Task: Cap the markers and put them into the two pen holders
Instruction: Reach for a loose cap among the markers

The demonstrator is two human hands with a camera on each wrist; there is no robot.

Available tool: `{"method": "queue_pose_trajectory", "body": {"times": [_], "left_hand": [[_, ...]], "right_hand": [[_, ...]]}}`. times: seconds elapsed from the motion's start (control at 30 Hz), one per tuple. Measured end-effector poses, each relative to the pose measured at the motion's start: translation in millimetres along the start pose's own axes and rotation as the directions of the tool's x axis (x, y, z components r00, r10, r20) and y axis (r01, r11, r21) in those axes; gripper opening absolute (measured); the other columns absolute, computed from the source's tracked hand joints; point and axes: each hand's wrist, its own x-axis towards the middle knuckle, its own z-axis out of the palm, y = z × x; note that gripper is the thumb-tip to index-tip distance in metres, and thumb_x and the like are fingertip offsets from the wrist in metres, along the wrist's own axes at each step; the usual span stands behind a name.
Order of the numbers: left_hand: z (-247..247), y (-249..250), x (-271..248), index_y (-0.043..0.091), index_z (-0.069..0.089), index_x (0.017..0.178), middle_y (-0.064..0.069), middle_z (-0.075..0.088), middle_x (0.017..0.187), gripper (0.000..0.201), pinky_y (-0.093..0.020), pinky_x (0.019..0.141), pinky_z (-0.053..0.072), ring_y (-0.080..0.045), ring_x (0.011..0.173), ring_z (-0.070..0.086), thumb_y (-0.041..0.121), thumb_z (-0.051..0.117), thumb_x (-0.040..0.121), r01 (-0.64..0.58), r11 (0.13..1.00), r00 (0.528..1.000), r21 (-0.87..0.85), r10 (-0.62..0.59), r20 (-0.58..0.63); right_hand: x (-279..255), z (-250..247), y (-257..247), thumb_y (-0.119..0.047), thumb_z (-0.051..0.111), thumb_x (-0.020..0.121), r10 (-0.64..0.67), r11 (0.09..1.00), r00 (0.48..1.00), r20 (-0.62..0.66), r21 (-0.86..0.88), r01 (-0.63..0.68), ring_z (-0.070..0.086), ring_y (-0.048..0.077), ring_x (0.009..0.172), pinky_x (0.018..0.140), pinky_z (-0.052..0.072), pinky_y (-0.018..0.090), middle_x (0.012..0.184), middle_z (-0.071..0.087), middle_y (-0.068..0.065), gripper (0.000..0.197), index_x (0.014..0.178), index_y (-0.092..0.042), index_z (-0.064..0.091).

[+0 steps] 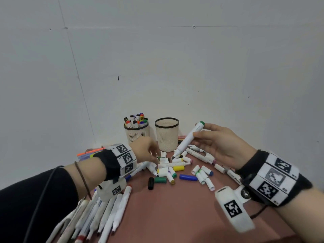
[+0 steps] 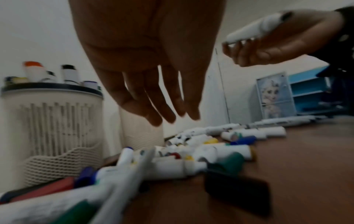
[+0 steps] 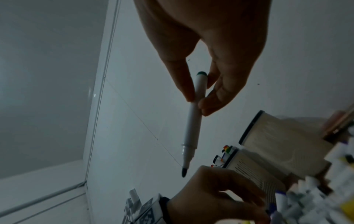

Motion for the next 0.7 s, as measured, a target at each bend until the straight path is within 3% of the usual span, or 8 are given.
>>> {"method": "queue_pose_trajectory", "body": {"times": [0.13, 0.3, 0.47, 0.6, 0.7], "left_hand": [[12.7, 13.3, -4.2, 0.018, 0.073, 0.100, 0.005, 0.068, 0.091, 0.025, -0.009, 0.058, 0.039, -0.003, 0.073, 0.055, 0.028, 0.076, 0.077, 0.008, 0.992, 0.980, 0.125, -0.032, 0.196], [22.4, 21.6, -6.2, 0.017, 0.072, 0.108, 0.000, 0.070, 0.106, 0.033, -0.015, 0.064, 0.042, -0.005, 0.083, 0.055, 0.029, 0.076, 0.077, 0.026, 0.975, 0.956, 0.221, -0.089, 0.278], [21.6, 25.8, -6.7, 0.016, 0.072, 0.109, -0.001, 0.069, 0.103, 0.035, -0.013, 0.059, 0.040, -0.006, 0.077, 0.053, 0.029, 0.076, 0.077, 0.067, 0.965, 0.952, 0.253, -0.138, 0.274], [20.1, 26.1, -11.6, 0.016, 0.071, 0.109, 0.000, 0.068, 0.106, 0.034, -0.022, 0.076, 0.046, -0.007, 0.086, 0.054, 0.027, 0.076, 0.077, 0.099, 0.959, 0.960, 0.264, -0.162, 0.228], [15.6, 21.6, -17.7, 0.020, 0.073, 0.103, 0.004, 0.067, 0.095, 0.032, -0.024, 0.081, 0.051, -0.008, 0.088, 0.060, 0.030, 0.079, 0.072, 0.147, 0.971, 0.975, 0.189, -0.174, 0.136]], "right_hand": [[-7.2, -2.2, 11.6, 0.006, 0.060, 0.084, 0.017, 0.998, 1.000, 0.010, 0.067, -0.018, 0.066, 0.021, 0.077, 0.069, 0.059, 0.025, 0.094, 0.066, 0.017, 0.028, 0.112, 0.004, 0.057], [-20.4, -2.4, 17.9, 0.006, 0.058, 0.086, 0.023, 0.997, 0.999, 0.023, 0.076, -0.024, 0.065, 0.020, 0.075, 0.070, 0.057, 0.023, 0.090, 0.066, 0.015, 0.012, 0.096, 0.001, 0.061], [-29.5, -4.4, 26.1, 0.006, 0.060, 0.085, 0.024, 0.996, 0.999, 0.027, 0.081, -0.026, 0.065, 0.019, 0.071, 0.064, 0.057, 0.022, 0.090, 0.065, 0.016, 0.018, 0.102, 0.000, 0.060], [-36.1, -8.5, 32.2, 0.007, 0.060, 0.084, 0.029, 0.993, 1.000, 0.008, 0.117, -0.029, 0.063, 0.021, 0.074, 0.068, 0.057, 0.024, 0.094, 0.067, 0.018, 0.026, 0.109, 0.002, 0.057], [-41.0, -12.6, 38.6, 0.006, 0.059, 0.085, 0.037, 0.987, 0.999, 0.000, 0.156, -0.037, 0.066, 0.022, 0.076, 0.069, 0.057, 0.024, 0.104, 0.068, 0.022, 0.031, 0.116, 0.006, 0.056]]}}
